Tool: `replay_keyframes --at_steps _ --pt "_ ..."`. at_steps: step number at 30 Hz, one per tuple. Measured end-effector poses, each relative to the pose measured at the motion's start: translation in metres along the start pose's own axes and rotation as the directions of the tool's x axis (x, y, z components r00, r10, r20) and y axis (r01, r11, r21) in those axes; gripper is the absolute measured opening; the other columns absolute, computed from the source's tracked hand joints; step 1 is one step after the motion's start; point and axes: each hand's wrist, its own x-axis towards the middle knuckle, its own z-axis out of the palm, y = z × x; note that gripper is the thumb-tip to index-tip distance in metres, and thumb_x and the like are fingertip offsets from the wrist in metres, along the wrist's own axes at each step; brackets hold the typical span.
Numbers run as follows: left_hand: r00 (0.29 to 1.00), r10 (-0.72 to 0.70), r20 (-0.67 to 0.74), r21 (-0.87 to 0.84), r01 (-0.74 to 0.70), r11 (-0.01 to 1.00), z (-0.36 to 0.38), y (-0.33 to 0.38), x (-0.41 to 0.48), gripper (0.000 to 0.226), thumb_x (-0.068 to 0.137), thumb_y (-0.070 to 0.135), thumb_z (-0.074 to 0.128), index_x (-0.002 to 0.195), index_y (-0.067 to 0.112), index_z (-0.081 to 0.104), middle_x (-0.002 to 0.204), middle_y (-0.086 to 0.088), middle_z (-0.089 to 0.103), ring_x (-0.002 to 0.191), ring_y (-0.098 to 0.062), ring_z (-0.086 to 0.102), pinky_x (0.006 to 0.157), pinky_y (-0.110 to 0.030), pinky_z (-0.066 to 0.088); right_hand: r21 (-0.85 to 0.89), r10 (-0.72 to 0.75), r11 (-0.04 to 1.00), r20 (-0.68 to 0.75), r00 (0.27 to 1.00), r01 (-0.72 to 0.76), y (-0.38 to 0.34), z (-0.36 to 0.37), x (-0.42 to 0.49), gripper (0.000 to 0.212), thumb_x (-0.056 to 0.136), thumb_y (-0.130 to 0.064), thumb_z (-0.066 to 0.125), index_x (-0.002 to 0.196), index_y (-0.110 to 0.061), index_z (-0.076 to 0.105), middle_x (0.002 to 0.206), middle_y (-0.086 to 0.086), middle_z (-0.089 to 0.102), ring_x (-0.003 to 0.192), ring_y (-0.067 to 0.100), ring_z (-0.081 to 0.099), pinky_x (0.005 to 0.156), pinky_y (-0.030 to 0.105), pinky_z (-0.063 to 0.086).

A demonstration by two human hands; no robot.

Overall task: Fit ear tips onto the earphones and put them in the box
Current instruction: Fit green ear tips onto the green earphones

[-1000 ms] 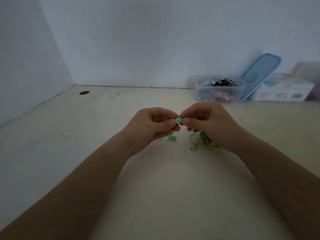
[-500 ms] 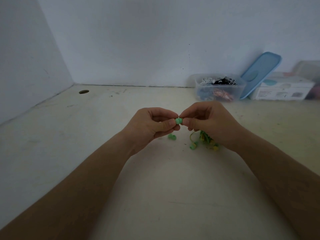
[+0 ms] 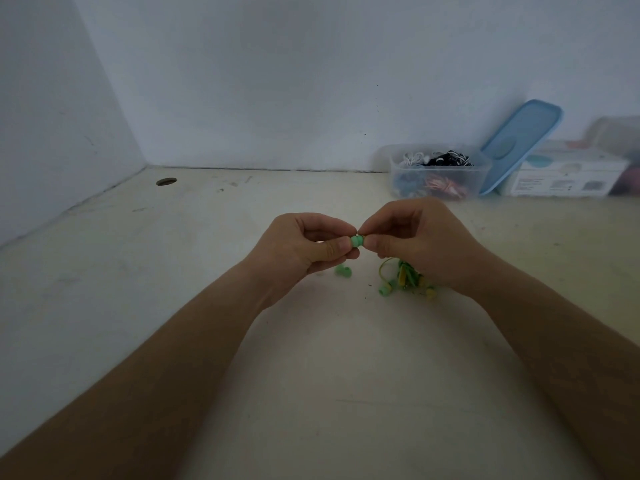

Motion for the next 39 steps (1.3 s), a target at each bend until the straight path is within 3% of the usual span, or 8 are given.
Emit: replay_keyframes --at_steps 10,18,26,39 --pt "1.0 0.012 0.025 -0.042 -0.011 0.999 -0.0001 0.0006 0.0 0.026 0.067 0.008 0.072 0.093 0.006 0.072 0.088 -0.014 0.076 0.083 -0.023 0.074 0.08 -0.028 0.06 0.081 0.026 0.996 0.015 1.0 -0.027 -0.0029 0.0007 -0.0012 0.016 0.085 -0.003 0.073 0.089 -0.018 0.075 0.082 0.006 0.075 0.074 0.019 0.068 0.069 0.021 0.054" --pt "1.0 0.023 -0.008 0.008 -0.023 1.0 0.0012 -0.0001 0.0002 0.016 0.078 -0.002 0.071 0.091 0.006 0.072 0.087 -0.015 0.076 0.083 -0.023 0.075 0.077 -0.027 0.061 0.004 0.007 1.0 -0.007 1.0 -0.007 -0.0036 0.0013 -0.0012 0.01 0.084 -0.003 0.074 0.092 -0.009 0.076 0.081 0.01 0.074 0.077 0.033 0.069 0.072 0.032 0.059" --pt "0.999 0.019 0.031 -0.086 -0.017 0.996 0.0027 0.0012 -0.0009 0.025 0.066 0.008 0.072 0.09 0.006 0.071 0.085 -0.013 0.075 0.079 -0.022 0.074 0.07 -0.022 0.059 0.123 0.04 0.992 0.014 0.999 -0.042 -0.0056 -0.0001 -0.0018 0.015 0.084 -0.002 0.074 0.088 -0.017 0.075 0.081 0.008 0.075 0.072 0.02 0.067 0.069 0.023 0.055" --pt "0.998 0.051 0.034 -0.086 -0.048 0.995 0.0034 0.0016 -0.0015 0.021 0.066 0.008 0.071 0.087 0.007 0.071 0.08 -0.011 0.075 0.075 -0.02 0.074 0.069 -0.022 0.059 0.17 0.07 0.983 0.024 0.997 -0.073 -0.0082 0.0015 -0.0021 0.012 0.084 -0.005 0.073 0.088 -0.016 0.075 0.084 0.014 0.074 0.074 0.02 0.065 0.069 0.023 0.056"
